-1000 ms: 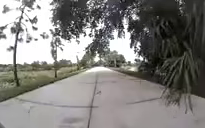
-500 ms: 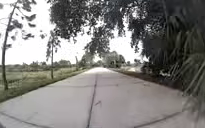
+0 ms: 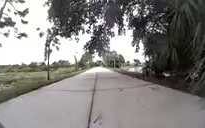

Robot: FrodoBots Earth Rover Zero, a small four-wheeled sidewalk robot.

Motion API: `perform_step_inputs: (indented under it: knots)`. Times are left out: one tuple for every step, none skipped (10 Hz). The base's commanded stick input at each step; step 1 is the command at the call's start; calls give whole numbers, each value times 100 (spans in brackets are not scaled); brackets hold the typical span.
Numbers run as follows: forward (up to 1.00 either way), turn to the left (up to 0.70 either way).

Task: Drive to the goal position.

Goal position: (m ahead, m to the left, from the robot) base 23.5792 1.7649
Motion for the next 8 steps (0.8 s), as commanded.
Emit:
perform_step_inputs:
  knots:
    - [85, 0]
    - [85, 0]
    - [85, 0]
    - [85, 0]
    - [85, 0]
    - [85, 0]
    - [85, 0]
    - [85, 0]
